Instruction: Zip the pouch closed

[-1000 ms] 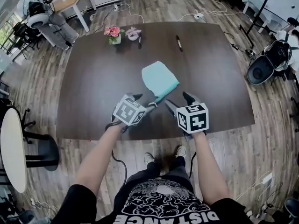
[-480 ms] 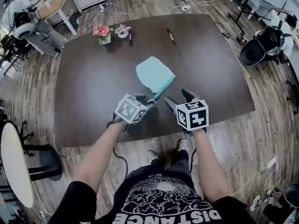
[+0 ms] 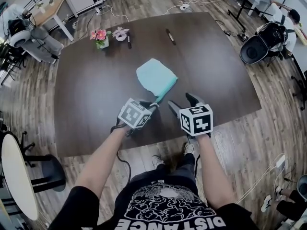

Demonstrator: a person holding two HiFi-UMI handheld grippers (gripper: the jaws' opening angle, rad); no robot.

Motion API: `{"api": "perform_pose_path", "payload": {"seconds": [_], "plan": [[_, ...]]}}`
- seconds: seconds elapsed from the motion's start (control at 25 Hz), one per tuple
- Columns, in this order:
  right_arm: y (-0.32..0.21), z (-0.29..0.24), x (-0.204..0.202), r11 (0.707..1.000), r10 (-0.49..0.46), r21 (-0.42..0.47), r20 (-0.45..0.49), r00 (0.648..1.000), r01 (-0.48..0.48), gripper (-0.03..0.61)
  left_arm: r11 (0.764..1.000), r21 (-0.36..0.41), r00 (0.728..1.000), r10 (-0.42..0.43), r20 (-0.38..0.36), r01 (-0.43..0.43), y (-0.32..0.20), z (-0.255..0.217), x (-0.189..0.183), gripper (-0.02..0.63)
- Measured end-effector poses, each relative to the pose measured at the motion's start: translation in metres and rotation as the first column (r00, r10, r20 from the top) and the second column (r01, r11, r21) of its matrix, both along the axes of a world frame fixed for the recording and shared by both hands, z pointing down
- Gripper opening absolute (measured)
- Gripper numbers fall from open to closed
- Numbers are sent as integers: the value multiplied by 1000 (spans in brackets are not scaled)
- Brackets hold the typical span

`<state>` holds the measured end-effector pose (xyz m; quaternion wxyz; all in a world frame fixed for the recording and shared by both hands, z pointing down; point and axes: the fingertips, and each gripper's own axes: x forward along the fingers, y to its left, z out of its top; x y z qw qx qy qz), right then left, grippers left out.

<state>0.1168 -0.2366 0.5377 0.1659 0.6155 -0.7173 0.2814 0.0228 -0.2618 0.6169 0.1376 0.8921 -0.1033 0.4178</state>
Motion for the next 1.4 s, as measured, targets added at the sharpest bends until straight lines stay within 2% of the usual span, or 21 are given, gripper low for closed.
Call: {"api": "perform_pose_path", "payload": {"seconds": [0.08,0.12,0.44,0.8,1.08,1.4], "plan": [[3,0,2,1000,3,-2,-1,1000,-3,324,1000,-3,1000,-23,-17,23,-1,-3,1,35],[5,-1,4,1000,3,-3,-1,1000,-3,324,999,-7,999,-36,-27,36,-1,-5,2,30],[5,-8,4,1000,-27,4,1,1000,27,321,987,-79,983,-151,-109,143,-5,-23,-2,21],[-6,-22,-4,990,-132,40,5,991,132,313,966,-99,955,-253,-154,240,-8,-48,-12,20],[-15,-35,-25,961,-266,76,8,964,264,298,966,-70,953,-258,-160,250,-10,-72,-17,20],[-20,-40,-51,908,-413,90,24,910,410,270,962,-55,949,-273,-158,267,-8,-91,-25,20]]}}
